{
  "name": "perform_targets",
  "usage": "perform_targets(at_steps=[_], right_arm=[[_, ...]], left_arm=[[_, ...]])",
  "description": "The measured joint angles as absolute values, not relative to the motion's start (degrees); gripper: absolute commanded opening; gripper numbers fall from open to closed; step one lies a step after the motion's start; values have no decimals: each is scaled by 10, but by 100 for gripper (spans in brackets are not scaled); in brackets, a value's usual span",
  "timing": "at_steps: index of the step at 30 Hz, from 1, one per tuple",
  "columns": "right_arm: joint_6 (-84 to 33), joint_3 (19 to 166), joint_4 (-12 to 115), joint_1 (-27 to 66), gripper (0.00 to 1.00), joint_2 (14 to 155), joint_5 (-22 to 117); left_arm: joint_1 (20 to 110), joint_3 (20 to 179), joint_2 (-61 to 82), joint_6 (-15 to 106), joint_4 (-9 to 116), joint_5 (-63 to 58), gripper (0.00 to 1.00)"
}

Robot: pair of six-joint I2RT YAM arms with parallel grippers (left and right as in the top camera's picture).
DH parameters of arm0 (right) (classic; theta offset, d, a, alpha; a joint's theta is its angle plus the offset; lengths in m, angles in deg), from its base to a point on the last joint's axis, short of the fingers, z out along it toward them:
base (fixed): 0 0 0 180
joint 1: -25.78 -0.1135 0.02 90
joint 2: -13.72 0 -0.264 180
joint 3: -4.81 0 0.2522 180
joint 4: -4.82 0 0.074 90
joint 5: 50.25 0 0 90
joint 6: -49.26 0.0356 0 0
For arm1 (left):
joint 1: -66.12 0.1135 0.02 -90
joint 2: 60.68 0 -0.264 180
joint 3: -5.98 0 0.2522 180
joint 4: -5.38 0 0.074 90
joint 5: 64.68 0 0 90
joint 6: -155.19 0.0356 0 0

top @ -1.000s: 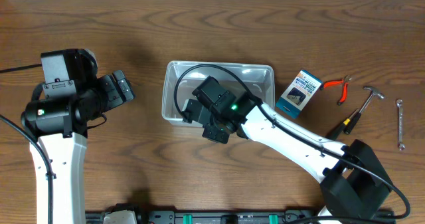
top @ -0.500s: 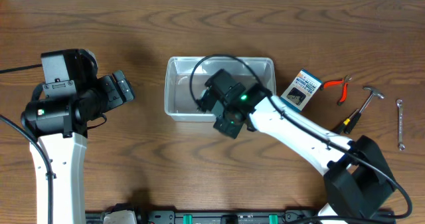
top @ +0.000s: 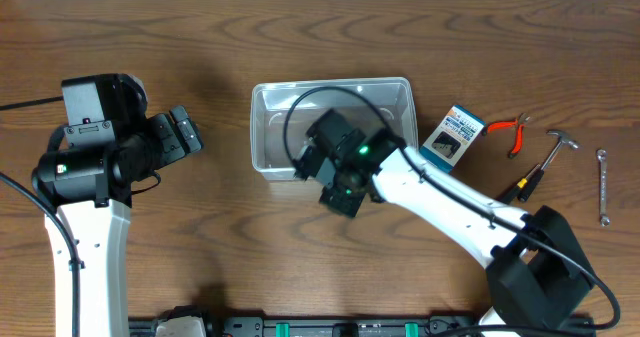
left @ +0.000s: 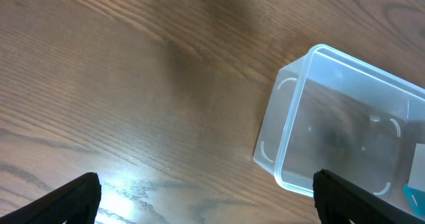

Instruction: Pack container

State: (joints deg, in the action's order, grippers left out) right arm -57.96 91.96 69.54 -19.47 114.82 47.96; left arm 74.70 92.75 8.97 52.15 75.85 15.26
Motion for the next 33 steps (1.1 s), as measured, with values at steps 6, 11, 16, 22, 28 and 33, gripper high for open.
perform_targets(at_steps=[6, 11, 16, 22, 28, 33], right_arm=[[-496, 958, 697, -197, 45, 1087, 404], [-363, 995, 693, -122, 85, 979, 279], [-284, 1002, 702, 17, 99, 909, 256], [-228, 1002, 701, 111, 99, 905, 303], [-77, 1002, 754, 171, 99, 929, 303], [-9, 1002, 758, 193, 99, 1010, 321]], left_arm=[[747, 928, 90, 522, 759, 152, 95], [747, 928, 90, 522, 759, 153, 96], [747, 928, 90, 522, 761, 152, 96], [747, 928, 90, 522, 764, 153, 96], [747, 928, 90, 522, 775, 153, 96], [747, 928, 90, 522, 778, 152, 96]])
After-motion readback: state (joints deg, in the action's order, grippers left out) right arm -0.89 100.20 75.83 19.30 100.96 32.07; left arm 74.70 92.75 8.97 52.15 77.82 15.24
